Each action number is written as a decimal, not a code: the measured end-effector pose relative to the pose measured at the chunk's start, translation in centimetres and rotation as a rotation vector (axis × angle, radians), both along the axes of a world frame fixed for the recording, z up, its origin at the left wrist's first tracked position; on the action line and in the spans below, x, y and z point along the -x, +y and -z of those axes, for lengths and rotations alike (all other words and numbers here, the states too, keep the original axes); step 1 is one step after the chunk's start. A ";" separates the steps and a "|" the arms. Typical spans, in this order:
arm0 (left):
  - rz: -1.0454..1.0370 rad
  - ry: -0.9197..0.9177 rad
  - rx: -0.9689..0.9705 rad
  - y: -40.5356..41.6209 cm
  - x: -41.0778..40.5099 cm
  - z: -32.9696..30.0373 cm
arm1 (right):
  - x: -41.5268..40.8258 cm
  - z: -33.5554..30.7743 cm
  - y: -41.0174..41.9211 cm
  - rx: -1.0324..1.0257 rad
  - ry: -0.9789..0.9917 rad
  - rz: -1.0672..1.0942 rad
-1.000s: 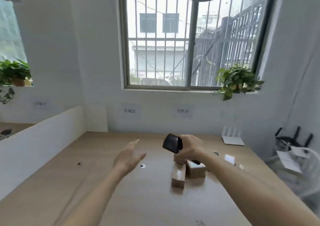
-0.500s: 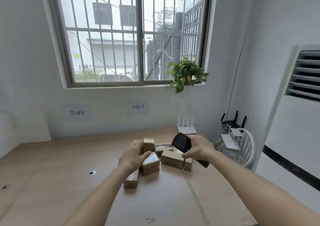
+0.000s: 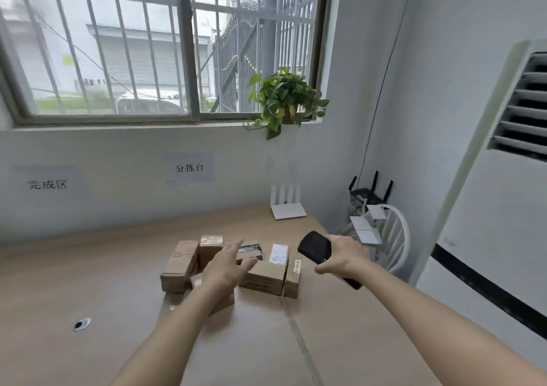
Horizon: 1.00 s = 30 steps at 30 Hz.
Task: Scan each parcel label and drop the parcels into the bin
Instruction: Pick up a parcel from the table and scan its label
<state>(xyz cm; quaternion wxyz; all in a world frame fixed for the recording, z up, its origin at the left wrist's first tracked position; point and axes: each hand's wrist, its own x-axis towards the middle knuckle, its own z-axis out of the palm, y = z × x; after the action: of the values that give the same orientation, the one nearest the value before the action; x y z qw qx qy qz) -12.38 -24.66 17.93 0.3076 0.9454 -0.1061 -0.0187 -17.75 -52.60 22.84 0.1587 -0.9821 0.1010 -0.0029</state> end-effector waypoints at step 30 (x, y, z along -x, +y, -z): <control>0.078 0.465 -0.055 -19.4 -23.7 22.0 | -24.8 22.4 -15.4 -0.198 0.377 0.182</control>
<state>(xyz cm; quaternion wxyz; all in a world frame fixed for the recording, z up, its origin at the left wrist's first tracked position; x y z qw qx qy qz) 11.32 -44.04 -4.06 0.2971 0.9188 -0.0682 -0.2508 7.04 -67.98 0.49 0.2317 -0.9317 0.2170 0.1763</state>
